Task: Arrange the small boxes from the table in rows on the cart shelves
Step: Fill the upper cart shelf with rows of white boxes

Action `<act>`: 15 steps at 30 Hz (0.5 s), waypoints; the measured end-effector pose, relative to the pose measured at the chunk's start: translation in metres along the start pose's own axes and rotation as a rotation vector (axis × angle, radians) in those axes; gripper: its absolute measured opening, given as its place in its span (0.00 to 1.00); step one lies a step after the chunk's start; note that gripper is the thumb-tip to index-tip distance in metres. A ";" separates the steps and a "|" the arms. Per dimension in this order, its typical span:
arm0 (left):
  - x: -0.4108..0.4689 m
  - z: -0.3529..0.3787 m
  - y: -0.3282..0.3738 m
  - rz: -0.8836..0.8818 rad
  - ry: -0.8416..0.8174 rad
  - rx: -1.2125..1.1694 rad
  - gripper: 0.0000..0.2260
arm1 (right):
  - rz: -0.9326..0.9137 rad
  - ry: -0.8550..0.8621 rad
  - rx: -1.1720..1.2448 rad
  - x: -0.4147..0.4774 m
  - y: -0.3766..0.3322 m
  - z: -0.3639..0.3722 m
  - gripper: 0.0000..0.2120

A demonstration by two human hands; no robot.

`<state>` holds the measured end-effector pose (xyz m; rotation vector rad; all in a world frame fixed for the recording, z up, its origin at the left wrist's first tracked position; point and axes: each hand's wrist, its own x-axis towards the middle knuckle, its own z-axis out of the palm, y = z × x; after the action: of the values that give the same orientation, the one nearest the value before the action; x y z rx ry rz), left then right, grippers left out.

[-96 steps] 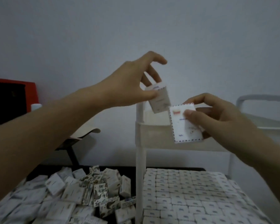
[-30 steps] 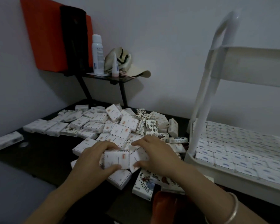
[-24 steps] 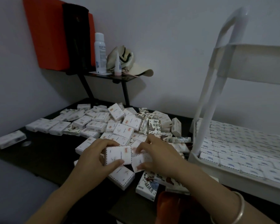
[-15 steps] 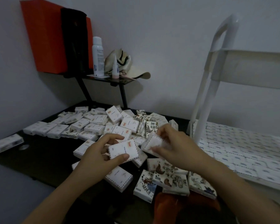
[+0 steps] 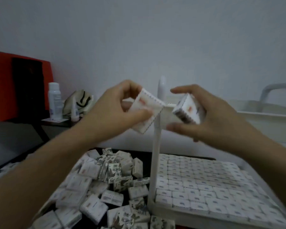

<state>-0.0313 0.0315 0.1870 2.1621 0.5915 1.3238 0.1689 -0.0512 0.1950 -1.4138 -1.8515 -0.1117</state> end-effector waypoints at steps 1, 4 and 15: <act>0.016 0.003 0.008 0.017 0.000 -0.001 0.11 | 0.014 0.047 0.068 0.011 0.006 -0.008 0.28; 0.057 0.009 0.026 0.033 -0.023 0.021 0.13 | 0.088 0.140 0.396 0.041 0.021 -0.028 0.17; 0.159 0.016 0.017 -0.038 0.006 0.124 0.10 | 0.510 -0.346 0.404 0.106 0.087 -0.036 0.25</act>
<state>0.0519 0.1122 0.2977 2.2342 0.7315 1.3047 0.2545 0.0465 0.2529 -1.6238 -1.5868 0.7599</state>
